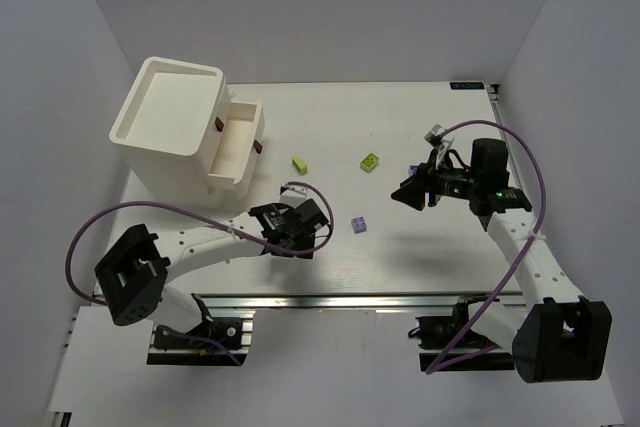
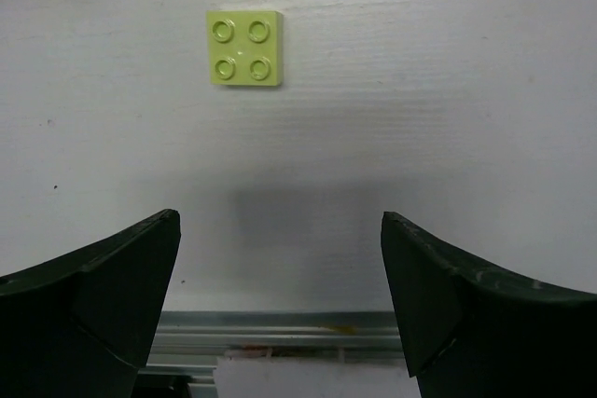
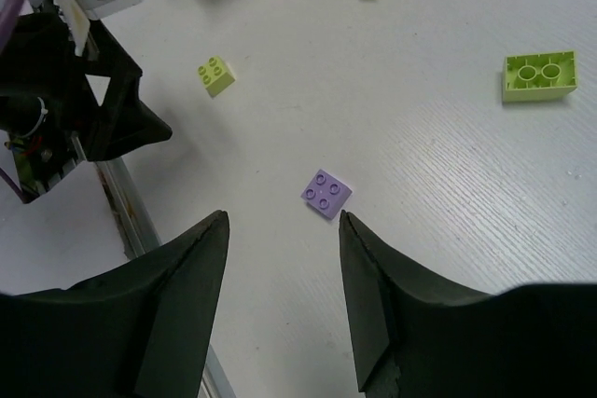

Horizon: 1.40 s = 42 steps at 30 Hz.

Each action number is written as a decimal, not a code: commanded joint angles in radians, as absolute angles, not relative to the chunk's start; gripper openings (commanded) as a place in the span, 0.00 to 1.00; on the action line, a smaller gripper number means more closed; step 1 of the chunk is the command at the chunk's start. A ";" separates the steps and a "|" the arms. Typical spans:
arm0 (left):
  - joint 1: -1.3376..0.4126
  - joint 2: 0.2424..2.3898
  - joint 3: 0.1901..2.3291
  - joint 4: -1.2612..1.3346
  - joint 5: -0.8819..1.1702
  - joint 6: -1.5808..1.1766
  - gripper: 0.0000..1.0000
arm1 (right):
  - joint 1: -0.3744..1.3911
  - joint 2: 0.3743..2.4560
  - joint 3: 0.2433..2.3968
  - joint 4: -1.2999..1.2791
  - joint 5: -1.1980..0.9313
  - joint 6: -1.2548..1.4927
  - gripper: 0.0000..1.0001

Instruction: Sort the legos into containers by color

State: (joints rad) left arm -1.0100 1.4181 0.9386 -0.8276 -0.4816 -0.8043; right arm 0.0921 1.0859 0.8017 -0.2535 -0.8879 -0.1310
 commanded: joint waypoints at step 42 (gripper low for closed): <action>-0.765 1.447 1.100 -0.616 -0.276 -0.411 0.25 | 0.094 1.055 0.782 -0.232 -0.893 -0.153 0.53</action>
